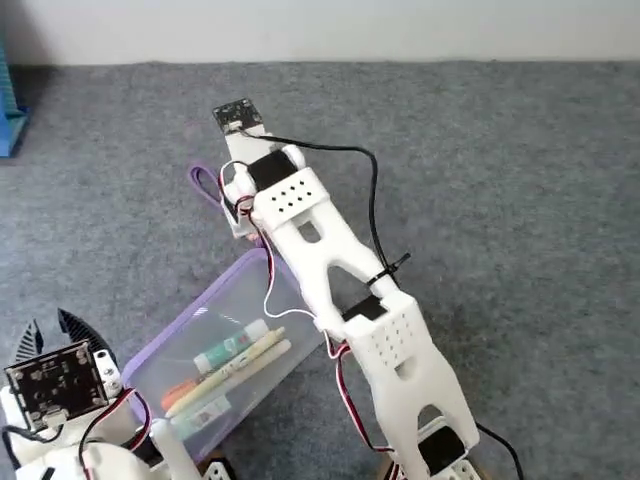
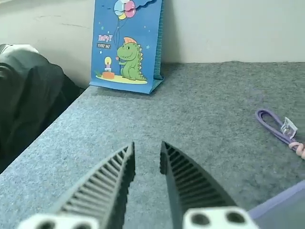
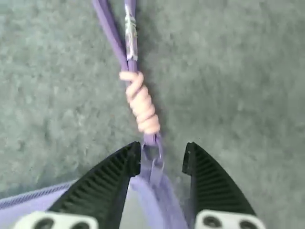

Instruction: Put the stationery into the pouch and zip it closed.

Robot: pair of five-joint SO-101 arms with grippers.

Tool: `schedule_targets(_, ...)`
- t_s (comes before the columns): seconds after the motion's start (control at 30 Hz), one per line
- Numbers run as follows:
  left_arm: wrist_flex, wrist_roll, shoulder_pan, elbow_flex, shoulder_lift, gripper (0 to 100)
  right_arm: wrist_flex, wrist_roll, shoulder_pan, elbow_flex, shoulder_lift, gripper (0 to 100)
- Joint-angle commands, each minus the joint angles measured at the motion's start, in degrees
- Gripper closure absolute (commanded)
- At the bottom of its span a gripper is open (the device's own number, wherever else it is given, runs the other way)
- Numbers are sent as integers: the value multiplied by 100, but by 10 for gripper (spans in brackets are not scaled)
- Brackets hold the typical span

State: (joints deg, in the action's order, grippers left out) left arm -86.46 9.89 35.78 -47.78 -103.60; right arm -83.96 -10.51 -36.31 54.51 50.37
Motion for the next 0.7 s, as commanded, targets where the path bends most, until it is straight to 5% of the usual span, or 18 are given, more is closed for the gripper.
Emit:
schedule_targets(0.0, -9, -79, 9, 66, -44, 915, 31, 299, -31, 958, 400, 833)
schedule_targets(0.67, -9, -88, 9, 66, -44, 916, -57, 932, -242, 2233, 1921, 834)
